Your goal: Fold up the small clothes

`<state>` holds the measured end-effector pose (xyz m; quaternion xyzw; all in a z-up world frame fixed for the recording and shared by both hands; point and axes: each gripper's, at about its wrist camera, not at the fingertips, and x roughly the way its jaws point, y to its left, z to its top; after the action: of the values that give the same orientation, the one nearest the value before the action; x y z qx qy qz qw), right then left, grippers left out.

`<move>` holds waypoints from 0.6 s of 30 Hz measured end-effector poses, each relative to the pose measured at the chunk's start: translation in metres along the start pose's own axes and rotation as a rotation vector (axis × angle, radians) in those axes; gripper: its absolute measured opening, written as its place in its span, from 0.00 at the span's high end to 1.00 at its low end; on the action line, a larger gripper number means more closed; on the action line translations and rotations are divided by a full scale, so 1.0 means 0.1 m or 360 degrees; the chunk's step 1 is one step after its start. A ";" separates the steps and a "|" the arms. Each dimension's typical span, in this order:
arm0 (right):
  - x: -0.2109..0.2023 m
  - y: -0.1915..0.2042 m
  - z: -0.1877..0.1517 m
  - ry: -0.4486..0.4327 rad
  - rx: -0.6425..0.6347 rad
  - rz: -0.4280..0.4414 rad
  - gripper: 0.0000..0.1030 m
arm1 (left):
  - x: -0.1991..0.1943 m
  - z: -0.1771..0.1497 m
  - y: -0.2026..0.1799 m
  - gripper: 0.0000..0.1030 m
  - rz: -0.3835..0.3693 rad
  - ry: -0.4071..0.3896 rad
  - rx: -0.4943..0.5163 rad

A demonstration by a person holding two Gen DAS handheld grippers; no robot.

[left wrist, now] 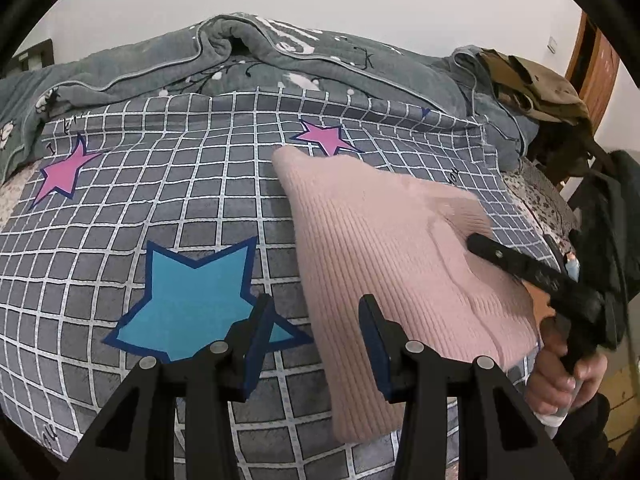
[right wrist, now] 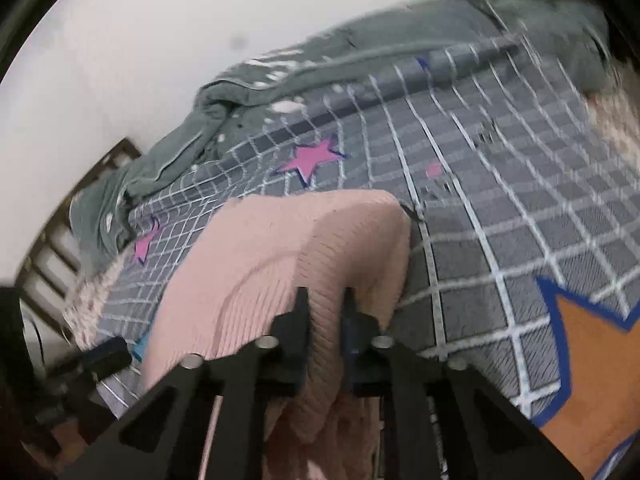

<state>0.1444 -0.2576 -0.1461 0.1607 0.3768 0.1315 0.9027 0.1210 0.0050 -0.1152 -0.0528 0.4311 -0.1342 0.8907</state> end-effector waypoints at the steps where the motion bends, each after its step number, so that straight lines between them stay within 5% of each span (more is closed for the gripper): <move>1: -0.06 0.00 0.00 -0.0040 -0.0018 0.0014 0.91 | 0.01 0.01 0.01 0.59 -0.0007 0.0001 -0.0011; 5: -0.31 -0.30 0.01 -0.0168 0.0170 0.0110 0.91 | 0.07 0.03 -0.01 0.59 -0.0034 0.0006 -0.0035; 10: 0.08 -0.44 -0.16 0.0063 0.0164 -0.0004 0.90 | 0.12 0.06 -0.07 0.59 -0.0054 0.0000 -0.0046; 18: -0.31 -0.30 -0.07 -0.0091 0.0140 0.0022 0.79 | 0.17 0.10 -0.14 0.59 -0.0086 0.0009 -0.0062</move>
<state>0.1218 -0.2944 -0.1426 0.2064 0.3553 0.1164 0.9042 0.1362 -0.0130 -0.1188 -0.0812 0.4344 -0.1499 0.8844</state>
